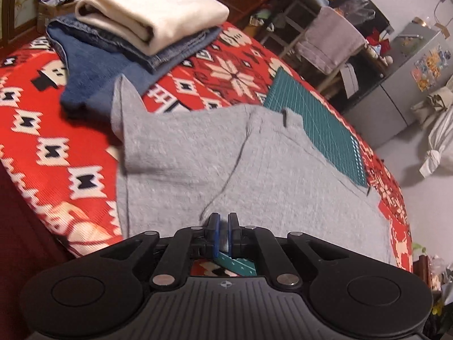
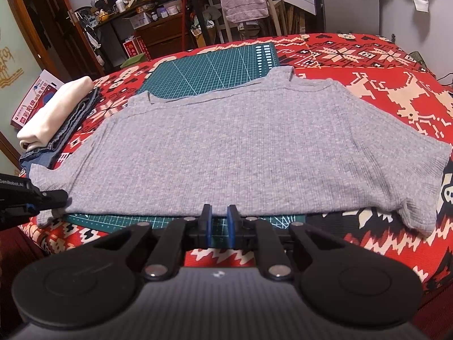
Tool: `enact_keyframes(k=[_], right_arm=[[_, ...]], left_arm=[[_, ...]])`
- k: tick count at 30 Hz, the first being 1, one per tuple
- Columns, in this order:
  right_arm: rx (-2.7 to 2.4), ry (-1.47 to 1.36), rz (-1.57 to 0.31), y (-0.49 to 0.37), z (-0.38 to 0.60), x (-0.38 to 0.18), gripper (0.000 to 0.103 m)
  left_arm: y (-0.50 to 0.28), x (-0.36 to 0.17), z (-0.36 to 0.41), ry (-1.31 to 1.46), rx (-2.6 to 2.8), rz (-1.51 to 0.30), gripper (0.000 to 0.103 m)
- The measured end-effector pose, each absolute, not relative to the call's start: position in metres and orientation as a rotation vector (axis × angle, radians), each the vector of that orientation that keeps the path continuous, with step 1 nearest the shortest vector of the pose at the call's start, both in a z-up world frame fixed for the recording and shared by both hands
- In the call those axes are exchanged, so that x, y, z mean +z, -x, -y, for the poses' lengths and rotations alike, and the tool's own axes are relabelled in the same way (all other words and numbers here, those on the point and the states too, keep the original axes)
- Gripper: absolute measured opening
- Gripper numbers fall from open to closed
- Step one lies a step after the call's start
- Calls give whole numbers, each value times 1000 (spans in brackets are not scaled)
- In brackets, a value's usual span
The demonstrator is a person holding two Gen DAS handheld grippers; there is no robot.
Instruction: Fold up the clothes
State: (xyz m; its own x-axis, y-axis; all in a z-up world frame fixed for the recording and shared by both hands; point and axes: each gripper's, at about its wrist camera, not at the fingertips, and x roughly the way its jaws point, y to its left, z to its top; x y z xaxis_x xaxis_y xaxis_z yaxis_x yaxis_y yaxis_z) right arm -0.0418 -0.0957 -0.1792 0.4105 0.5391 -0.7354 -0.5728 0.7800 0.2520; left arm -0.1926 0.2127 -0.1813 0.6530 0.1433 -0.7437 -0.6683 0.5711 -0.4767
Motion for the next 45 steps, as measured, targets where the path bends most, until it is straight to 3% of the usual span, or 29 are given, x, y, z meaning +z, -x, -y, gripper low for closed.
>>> enact_keyframes(k=[11,24,37,45], right_arm=[[708,48,-910,43,95,-179,12],[706,47,-912,43,95,-180,12],[711,39,-906,45,97,-178,12],[736,45,-907,44,92,-178,13]], left_arm=[[167,-187,-182,756,354,-791,3],[193,-181,-217,831,541,-745,3],[134,-192,-162,774,154,-807,4],[157,-192,-181,814,260,-810,4]])
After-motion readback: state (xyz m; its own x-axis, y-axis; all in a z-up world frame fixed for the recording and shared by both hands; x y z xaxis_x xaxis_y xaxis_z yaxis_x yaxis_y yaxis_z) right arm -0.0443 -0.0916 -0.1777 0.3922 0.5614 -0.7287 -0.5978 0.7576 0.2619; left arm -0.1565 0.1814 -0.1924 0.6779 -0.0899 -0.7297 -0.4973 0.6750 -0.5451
